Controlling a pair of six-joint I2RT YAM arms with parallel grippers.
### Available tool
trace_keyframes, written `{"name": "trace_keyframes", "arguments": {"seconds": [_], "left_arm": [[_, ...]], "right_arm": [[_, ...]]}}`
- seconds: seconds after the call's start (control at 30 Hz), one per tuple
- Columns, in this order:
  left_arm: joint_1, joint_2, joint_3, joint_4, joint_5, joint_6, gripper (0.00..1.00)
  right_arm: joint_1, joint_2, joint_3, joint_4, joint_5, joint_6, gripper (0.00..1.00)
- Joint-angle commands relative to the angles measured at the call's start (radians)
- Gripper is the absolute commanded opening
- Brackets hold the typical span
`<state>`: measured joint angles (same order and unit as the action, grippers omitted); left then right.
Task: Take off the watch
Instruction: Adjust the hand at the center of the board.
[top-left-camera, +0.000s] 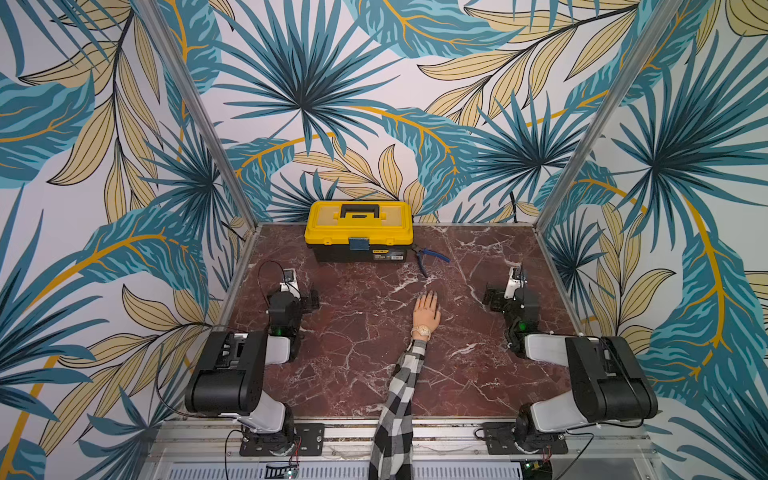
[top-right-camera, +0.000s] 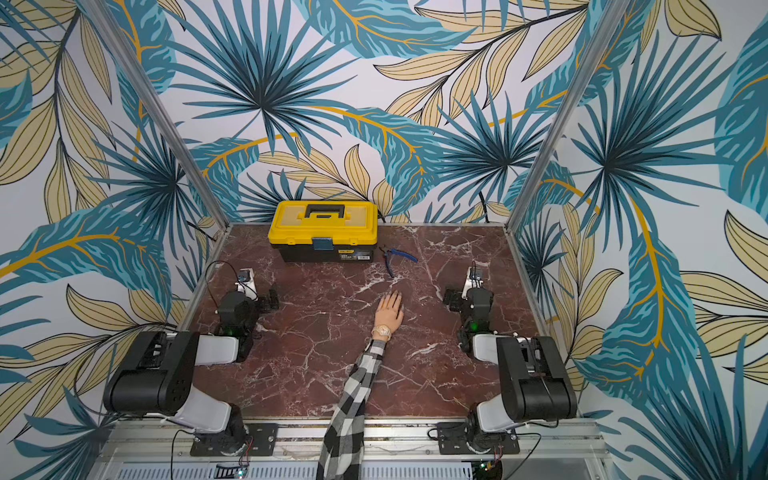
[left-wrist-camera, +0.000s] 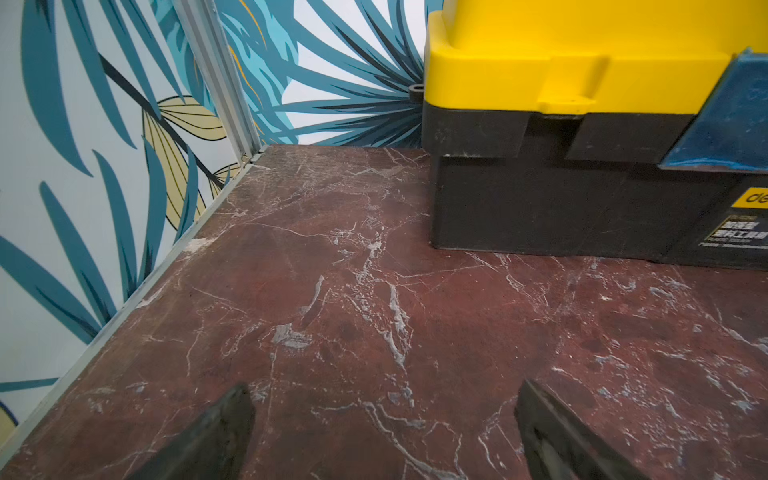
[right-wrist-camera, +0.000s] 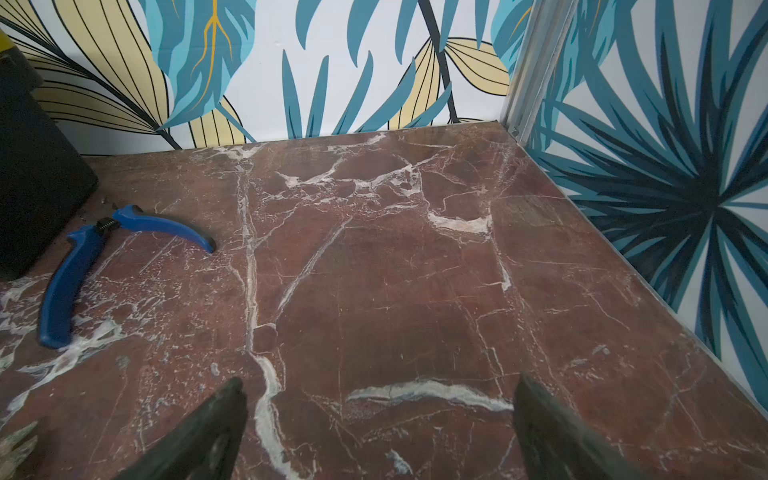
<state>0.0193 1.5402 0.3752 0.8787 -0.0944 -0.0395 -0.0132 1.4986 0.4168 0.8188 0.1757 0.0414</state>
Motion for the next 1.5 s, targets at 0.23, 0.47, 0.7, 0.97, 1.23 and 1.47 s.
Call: {"name": "trace_keyframes", "arguments": {"seconds": [0.23, 0.47, 0.7, 0.97, 1.23, 1.47], "left_arm": [[0.001, 0.002, 0.013, 0.019, 0.027, 0.013, 0.99], [0.014, 0.002, 0.014, 0.017, 0.06, 0.007, 1.0], [0.014, 0.001, 0.013, 0.019, 0.061, 0.007, 0.99], [-0.016, -0.071, -0.006, 0.018, 0.042, 0.034, 0.99], [-0.123, -0.236, -0.05, 0.002, -0.116, 0.123, 0.99], [-0.209, -0.369, -0.043, 0.0, -0.151, -0.017, 0.99]], "right_arm": [[0.003, -0.011, -0.02, 0.026, 0.011, 0.01, 0.99], [0.004, -0.012, -0.019, 0.026, 0.011, 0.011, 1.0], [0.003, -0.01, -0.019, 0.026, 0.01, 0.01, 0.99], [0.006, -0.052, -0.037, 0.028, 0.002, 0.004, 0.99], [0.004, -0.276, 0.224, -0.679, 0.176, 0.186, 0.99], [-0.002, -0.242, 0.355, -1.002, 0.297, 0.447, 1.0]]}}
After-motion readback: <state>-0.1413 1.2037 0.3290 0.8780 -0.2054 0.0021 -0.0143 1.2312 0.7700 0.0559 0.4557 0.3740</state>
